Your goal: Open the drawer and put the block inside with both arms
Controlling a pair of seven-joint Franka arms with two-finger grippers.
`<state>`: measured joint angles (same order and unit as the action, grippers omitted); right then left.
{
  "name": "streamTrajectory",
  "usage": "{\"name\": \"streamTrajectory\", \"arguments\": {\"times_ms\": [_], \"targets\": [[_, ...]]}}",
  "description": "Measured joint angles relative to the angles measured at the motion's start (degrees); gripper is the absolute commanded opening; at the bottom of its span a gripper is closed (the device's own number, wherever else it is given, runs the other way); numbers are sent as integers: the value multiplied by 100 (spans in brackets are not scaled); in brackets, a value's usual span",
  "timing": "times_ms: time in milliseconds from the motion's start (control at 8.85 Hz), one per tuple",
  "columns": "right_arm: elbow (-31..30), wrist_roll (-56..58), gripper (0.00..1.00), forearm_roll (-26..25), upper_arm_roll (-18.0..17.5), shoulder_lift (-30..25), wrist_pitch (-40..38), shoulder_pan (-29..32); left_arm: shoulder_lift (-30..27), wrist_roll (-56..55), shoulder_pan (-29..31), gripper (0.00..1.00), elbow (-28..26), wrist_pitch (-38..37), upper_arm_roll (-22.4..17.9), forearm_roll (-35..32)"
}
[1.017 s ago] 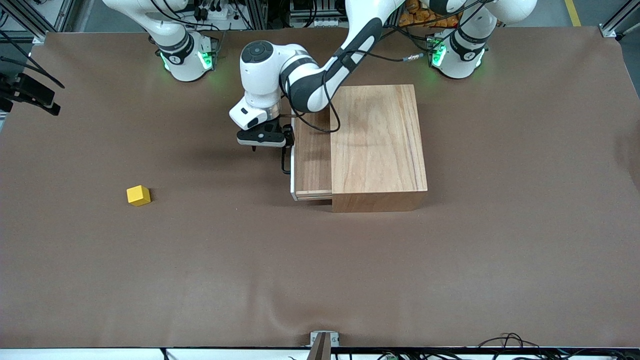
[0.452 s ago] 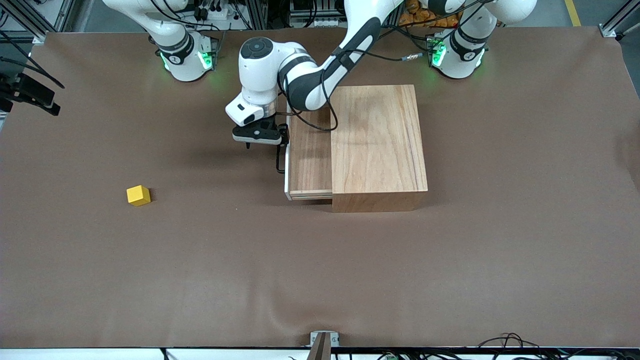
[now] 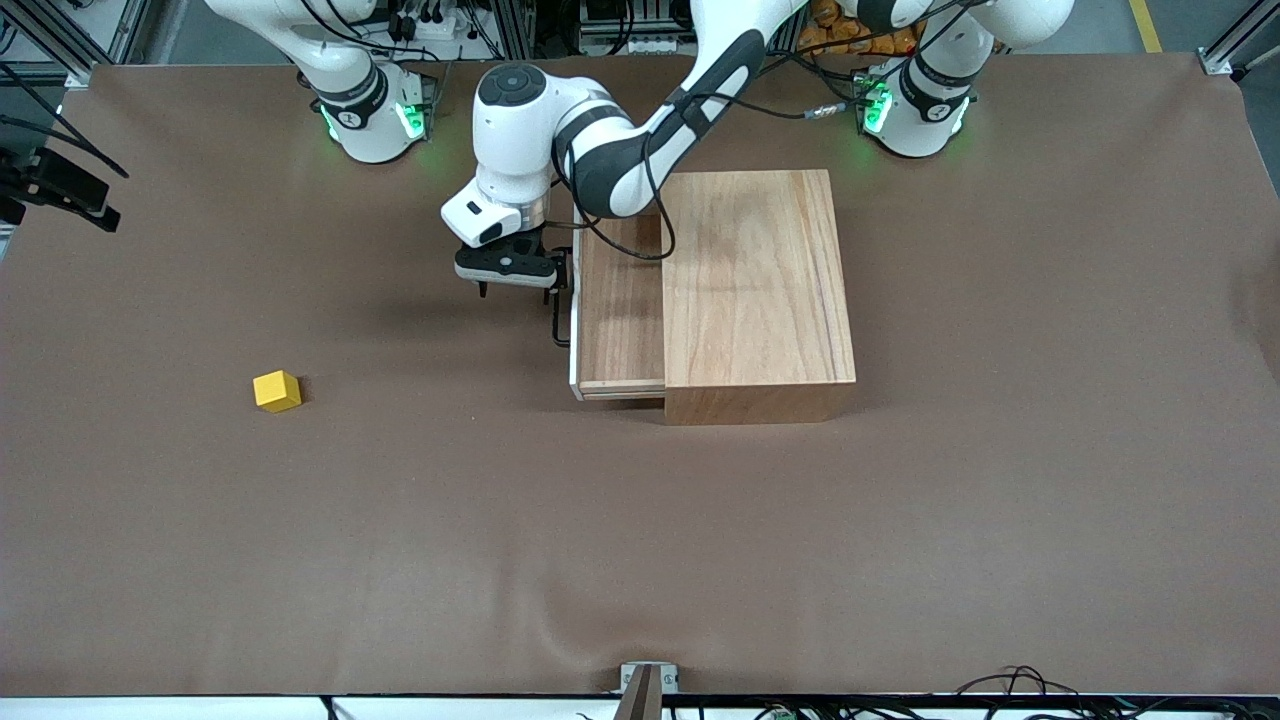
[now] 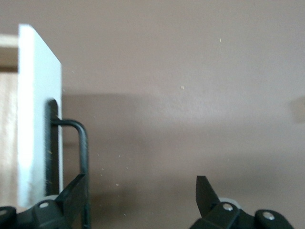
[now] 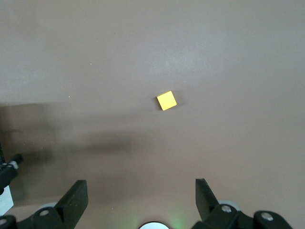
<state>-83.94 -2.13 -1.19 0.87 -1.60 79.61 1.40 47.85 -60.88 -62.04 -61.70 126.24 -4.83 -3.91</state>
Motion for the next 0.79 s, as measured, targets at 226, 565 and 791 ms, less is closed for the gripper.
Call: {"name": "streamTrajectory", "arguments": {"times_ms": [226, 565, 791], "targets": [[-5, 0, 100, 0, -1, 65, 0, 4, -647, -8, 333, 100, 120, -678, -55, 8], [-59, 8, 100, 0, -12, 485, 9, 6, -1859, -3, 1134, 100, 3, -2262, -109, 8], [-101, 22, 100, -64, -6, 926, 20, 44, -2336, 49, 1913, 100, -137, -2903, -114, 10]]}}
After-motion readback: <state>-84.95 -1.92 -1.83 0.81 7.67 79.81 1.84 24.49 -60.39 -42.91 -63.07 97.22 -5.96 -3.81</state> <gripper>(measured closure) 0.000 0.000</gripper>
